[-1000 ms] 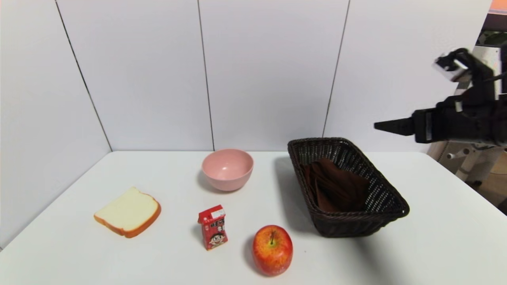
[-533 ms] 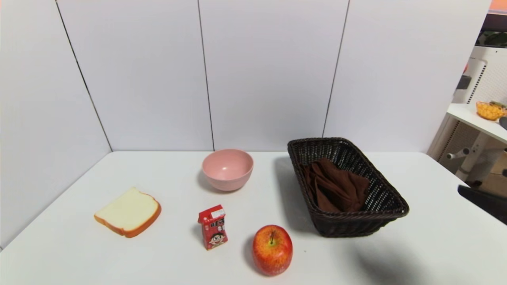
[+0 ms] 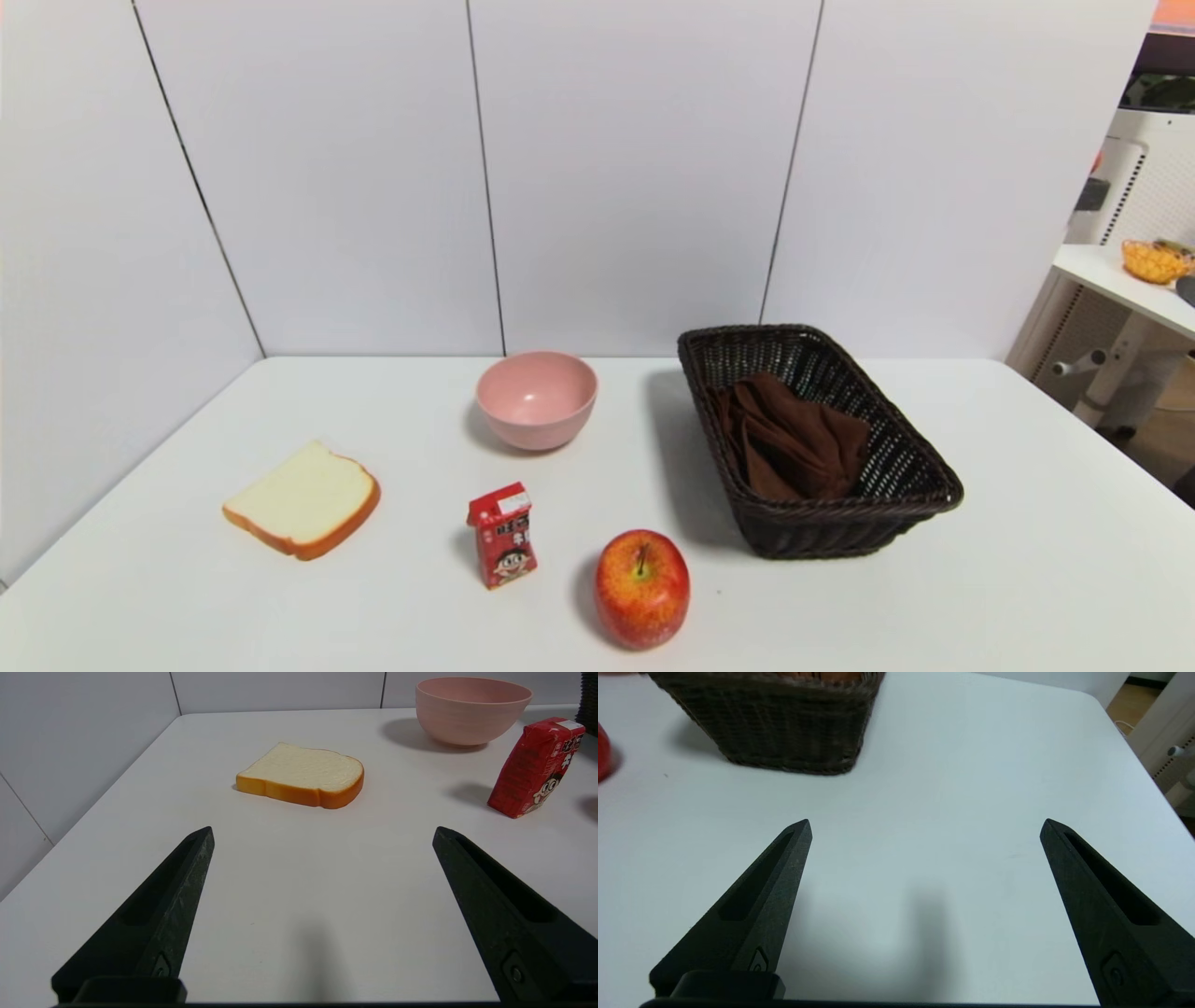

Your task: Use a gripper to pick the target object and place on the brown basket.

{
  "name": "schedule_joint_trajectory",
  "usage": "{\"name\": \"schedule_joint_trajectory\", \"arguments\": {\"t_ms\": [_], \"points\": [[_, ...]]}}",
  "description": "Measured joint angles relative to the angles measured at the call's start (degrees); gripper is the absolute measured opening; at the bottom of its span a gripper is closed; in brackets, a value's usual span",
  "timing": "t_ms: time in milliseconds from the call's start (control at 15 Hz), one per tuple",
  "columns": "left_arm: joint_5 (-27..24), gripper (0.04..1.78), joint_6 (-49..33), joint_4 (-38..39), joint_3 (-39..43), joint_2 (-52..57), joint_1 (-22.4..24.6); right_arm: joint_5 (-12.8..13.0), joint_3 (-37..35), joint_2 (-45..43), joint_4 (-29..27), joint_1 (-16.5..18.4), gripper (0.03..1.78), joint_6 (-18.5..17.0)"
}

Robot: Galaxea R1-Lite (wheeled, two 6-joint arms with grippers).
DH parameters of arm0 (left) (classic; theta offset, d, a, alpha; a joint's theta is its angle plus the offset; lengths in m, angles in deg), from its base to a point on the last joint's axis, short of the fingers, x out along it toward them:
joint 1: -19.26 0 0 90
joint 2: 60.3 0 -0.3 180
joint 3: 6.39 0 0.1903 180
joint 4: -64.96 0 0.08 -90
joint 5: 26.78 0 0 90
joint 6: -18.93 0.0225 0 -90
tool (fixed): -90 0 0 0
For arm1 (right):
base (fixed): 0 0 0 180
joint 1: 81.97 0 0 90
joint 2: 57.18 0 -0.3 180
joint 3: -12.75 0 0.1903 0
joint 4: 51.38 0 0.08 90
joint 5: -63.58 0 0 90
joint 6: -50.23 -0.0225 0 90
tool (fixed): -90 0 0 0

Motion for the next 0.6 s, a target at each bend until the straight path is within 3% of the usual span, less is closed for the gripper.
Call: {"name": "schedule_joint_trajectory", "arguments": {"t_ms": [333,600], "points": [[0.0,1.69,0.0,0.0,0.0,0.0,0.0,-0.2,-2.0,-12.1,-4.4,1.7,1.69,-0.3],[0.0,1.69,0.0,0.0,0.0,0.0,0.0,0.3,-2.2,-16.9,-4.2,1.9,1.69,-2.2]]}}
